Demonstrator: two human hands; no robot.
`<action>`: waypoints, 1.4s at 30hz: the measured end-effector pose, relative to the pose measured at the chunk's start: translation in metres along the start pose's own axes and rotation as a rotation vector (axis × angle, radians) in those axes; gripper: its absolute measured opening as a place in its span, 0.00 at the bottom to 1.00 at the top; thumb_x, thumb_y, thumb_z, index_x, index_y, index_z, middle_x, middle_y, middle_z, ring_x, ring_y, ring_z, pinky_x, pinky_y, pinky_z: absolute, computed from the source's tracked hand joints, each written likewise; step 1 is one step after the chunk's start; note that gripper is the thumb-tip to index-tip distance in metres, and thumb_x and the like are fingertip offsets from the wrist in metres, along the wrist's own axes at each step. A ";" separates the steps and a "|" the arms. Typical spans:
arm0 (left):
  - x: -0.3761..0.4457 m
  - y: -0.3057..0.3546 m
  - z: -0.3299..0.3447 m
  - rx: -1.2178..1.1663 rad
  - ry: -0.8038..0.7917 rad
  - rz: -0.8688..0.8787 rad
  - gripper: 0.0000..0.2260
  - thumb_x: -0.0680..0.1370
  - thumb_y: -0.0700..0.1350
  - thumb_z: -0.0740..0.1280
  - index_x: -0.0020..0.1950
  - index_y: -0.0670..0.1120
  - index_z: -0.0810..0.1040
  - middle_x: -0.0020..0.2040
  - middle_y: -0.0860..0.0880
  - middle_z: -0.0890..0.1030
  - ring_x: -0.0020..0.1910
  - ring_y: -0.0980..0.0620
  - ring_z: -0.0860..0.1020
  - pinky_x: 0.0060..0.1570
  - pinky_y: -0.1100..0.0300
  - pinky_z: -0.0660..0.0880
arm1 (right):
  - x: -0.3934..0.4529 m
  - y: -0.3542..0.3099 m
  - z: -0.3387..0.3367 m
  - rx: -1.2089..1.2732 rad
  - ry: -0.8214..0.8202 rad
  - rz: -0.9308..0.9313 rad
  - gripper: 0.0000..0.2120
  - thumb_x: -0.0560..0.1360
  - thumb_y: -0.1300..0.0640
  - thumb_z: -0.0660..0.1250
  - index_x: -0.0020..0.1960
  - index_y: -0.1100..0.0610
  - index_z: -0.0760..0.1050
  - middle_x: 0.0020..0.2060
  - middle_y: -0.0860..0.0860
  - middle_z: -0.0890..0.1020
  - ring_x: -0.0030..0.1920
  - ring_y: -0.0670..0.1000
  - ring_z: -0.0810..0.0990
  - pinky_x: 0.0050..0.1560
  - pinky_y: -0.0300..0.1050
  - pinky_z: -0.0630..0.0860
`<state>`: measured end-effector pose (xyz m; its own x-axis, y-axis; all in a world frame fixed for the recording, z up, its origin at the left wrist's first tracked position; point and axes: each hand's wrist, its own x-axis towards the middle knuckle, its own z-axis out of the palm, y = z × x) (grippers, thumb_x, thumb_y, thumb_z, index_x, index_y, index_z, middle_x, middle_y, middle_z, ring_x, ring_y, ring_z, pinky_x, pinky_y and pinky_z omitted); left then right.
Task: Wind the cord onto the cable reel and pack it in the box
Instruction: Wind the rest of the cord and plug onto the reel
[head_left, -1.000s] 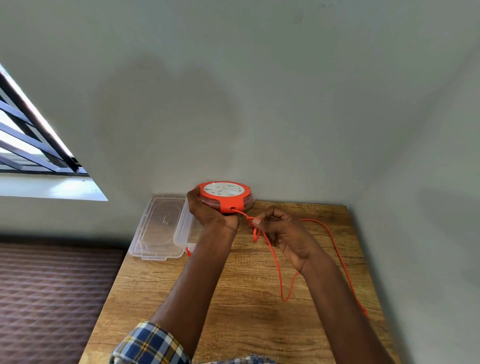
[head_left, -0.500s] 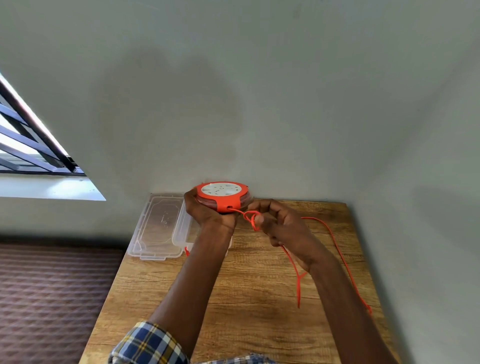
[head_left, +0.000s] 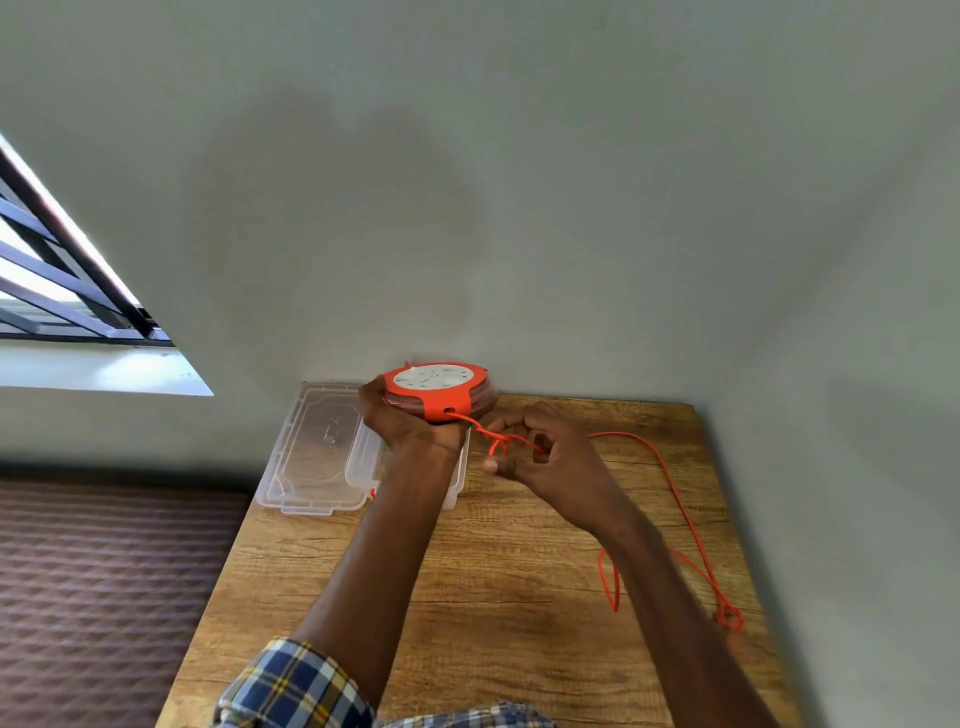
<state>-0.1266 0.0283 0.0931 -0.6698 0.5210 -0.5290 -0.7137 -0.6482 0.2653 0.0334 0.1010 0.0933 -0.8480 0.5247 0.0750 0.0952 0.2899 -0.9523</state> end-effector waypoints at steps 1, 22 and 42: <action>-0.001 0.000 -0.001 -0.012 -0.009 -0.001 0.27 0.79 0.59 0.62 0.73 0.46 0.79 0.66 0.40 0.84 0.68 0.34 0.78 0.69 0.32 0.73 | 0.000 0.000 0.000 0.033 0.011 -0.006 0.17 0.68 0.50 0.82 0.55 0.44 0.83 0.55 0.42 0.81 0.58 0.43 0.81 0.55 0.39 0.76; 0.000 -0.010 0.002 0.043 -0.061 -0.014 0.30 0.77 0.58 0.63 0.76 0.45 0.76 0.73 0.36 0.78 0.71 0.31 0.76 0.71 0.30 0.70 | -0.002 0.002 0.000 0.519 0.048 0.270 0.14 0.64 0.51 0.84 0.44 0.52 0.83 0.40 0.56 0.77 0.28 0.46 0.68 0.25 0.38 0.62; -0.002 -0.008 0.006 0.038 -0.092 -0.020 0.29 0.77 0.58 0.64 0.75 0.45 0.78 0.73 0.36 0.79 0.71 0.31 0.76 0.71 0.30 0.71 | -0.003 0.009 0.000 0.627 0.052 0.352 0.14 0.70 0.51 0.78 0.55 0.51 0.85 0.25 0.50 0.70 0.21 0.44 0.60 0.22 0.35 0.57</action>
<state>-0.1207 0.0362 0.0967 -0.6703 0.5836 -0.4583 -0.7331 -0.6166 0.2870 0.0366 0.1016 0.0845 -0.7945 0.5445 -0.2689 0.0281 -0.4093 -0.9119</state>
